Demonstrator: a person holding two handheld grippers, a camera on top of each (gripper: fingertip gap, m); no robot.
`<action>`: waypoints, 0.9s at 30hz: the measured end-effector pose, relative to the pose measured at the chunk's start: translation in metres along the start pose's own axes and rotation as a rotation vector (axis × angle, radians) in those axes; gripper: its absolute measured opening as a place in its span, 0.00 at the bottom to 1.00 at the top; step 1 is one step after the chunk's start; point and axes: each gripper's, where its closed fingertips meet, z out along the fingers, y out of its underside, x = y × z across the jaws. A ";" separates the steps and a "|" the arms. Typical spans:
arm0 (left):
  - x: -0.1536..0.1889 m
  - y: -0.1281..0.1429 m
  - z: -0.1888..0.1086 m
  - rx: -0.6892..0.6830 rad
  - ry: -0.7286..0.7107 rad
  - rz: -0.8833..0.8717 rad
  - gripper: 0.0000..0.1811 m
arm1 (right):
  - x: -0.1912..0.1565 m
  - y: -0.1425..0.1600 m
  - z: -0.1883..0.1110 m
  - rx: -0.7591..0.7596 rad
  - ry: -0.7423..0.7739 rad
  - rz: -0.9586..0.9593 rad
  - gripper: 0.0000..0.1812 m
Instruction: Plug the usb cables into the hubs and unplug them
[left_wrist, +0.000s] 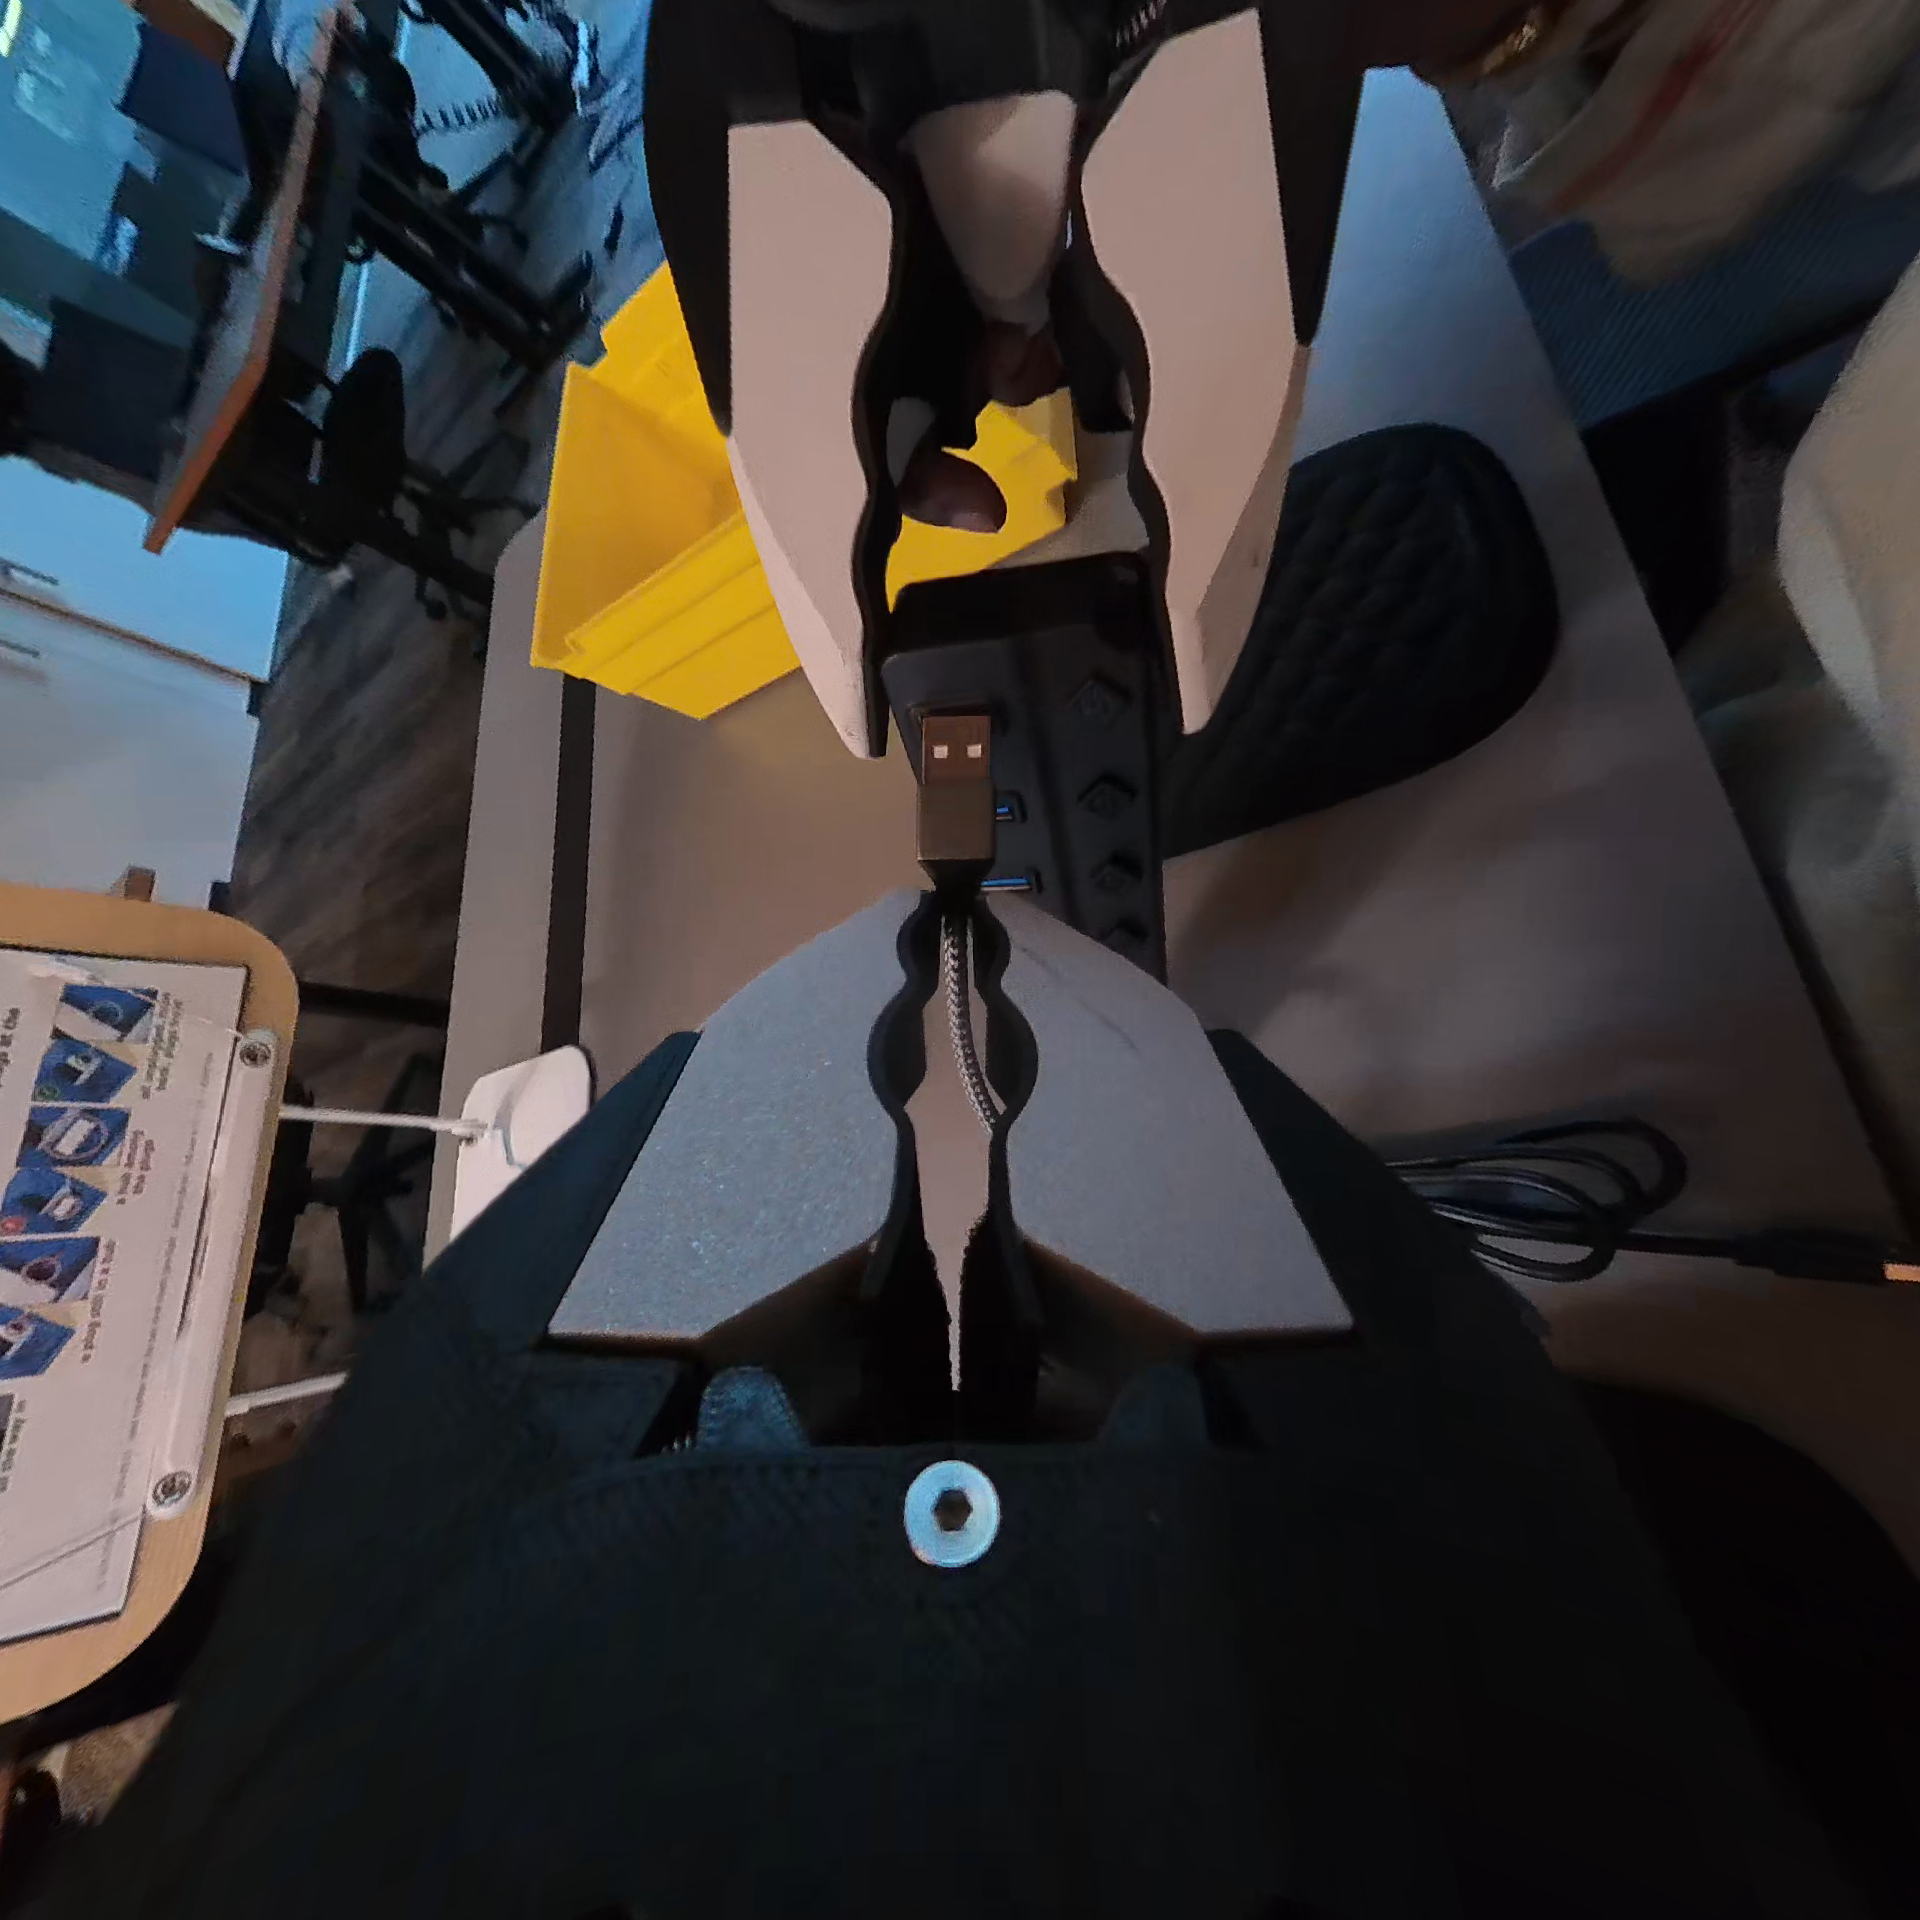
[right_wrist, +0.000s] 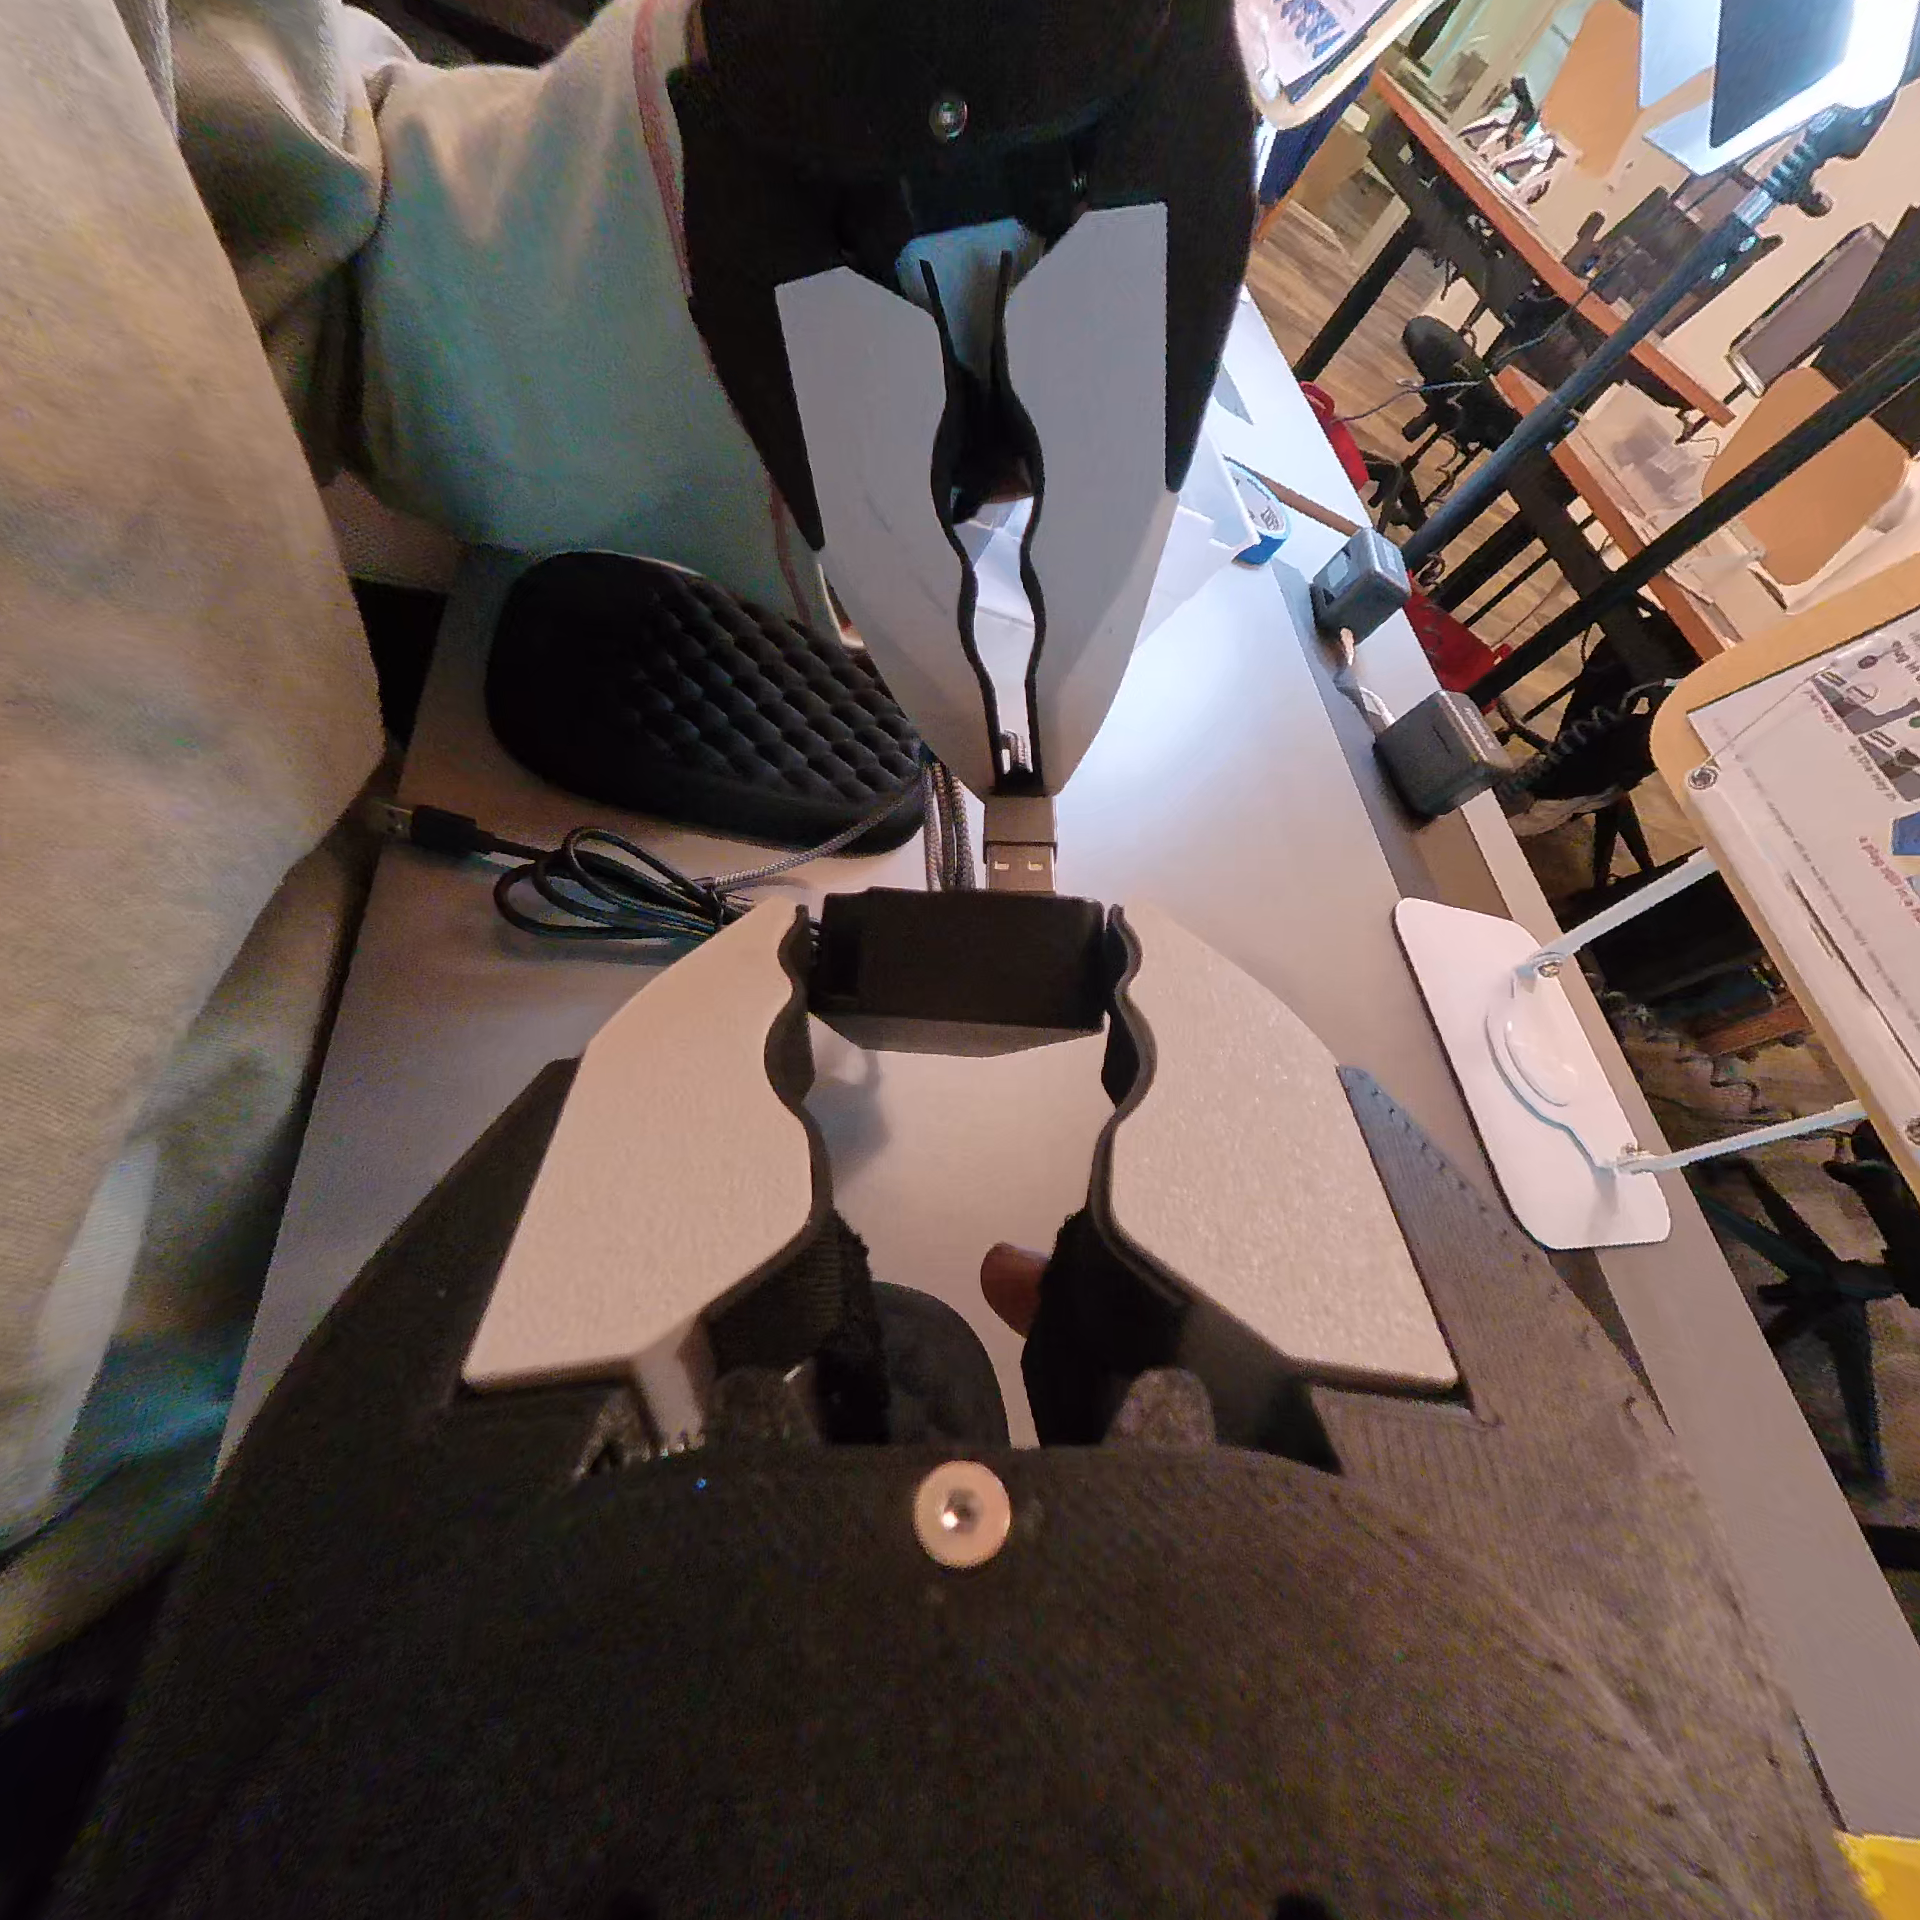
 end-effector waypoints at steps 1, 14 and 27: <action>0.000 0.002 0.000 -0.023 0.002 -0.008 0.03 | 0.000 0.000 0.000 -0.003 0.001 0.002 0.30; -0.005 0.006 -0.006 -0.128 0.003 -0.012 0.03 | 0.003 0.000 0.006 -0.082 0.009 0.004 0.30; -0.006 0.004 -0.008 -0.090 0.004 -0.052 0.03 | 0.003 0.002 0.008 -0.125 0.016 -0.004 0.30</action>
